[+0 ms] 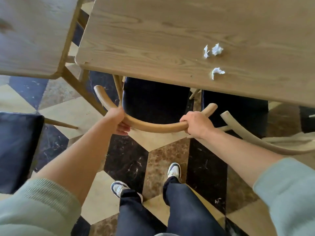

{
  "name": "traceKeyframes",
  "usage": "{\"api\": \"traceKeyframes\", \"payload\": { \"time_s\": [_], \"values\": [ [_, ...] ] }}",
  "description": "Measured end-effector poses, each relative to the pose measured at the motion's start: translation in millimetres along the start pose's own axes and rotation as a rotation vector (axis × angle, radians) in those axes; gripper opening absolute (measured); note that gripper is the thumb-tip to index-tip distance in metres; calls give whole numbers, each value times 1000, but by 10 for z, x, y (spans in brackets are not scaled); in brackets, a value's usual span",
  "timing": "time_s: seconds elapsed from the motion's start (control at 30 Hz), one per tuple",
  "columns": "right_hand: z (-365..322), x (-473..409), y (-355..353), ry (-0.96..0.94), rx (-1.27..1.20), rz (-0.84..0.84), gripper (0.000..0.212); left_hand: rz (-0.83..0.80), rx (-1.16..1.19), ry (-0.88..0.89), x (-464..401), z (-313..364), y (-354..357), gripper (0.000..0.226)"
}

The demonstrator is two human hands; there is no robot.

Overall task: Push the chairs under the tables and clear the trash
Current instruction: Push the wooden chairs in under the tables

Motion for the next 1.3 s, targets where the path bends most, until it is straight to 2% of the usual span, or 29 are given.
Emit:
{"api": "traceKeyframes", "payload": {
  "time_s": [0.1,0.2,0.27,0.33,0.43,0.53,0.6,0.67,0.8,1.07,1.17,1.3],
  "values": [
    [-109,2,41,-45,35,-47,52,-6,-32,0,49,-93,-56,58],
    [-492,-12,63,-88,-124,-123,67,-65,-68,18,95,-270,-240,71],
    [-871,-45,56,-112,-269,-168,66,-58,-129,72,136,-390,-422,74],
    [-1262,-116,25,-151,-316,-141,58,-35,-162,123,157,-494,-645,72],
    [-2153,-253,-26,-223,-258,-47,44,-18,-130,165,195,-790,-1342,65],
    [-3132,-385,18,-295,-113,30,32,79,-123,186,206,-1268,-2279,57],
    [-3748,-472,116,-317,-69,22,26,143,-128,170,194,-1658,-2956,50],
    [-4320,-545,243,-338,-50,-18,24,199,-122,119,166,-2033,-3598,44],
    [-5584,-652,578,-409,-40,-119,22,328,69,30,151,-2722,-4793,50],
    [-7702,-1311,1012,-622,47,-257,24,435,332,-96,-220,-3443,-6365,46],
    [-8471,-1688,1092,-646,-3,-290,23,494,307,-119,-354,-3476,-6948,40],
    [-9345,-2003,1262,-625,-68,-397,16,659,84,-92,-501,-3322,-7916,33]
  ]
}}
Point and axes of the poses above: each hand's wrist, its own x-axis away from the middle knuckle, its own y-axis out of the palm, z = x × y, the point moved 4 cm from there along -x, towards the middle knuckle, and after that the axes turned 1 degree about -z, right-handed, at the moved point
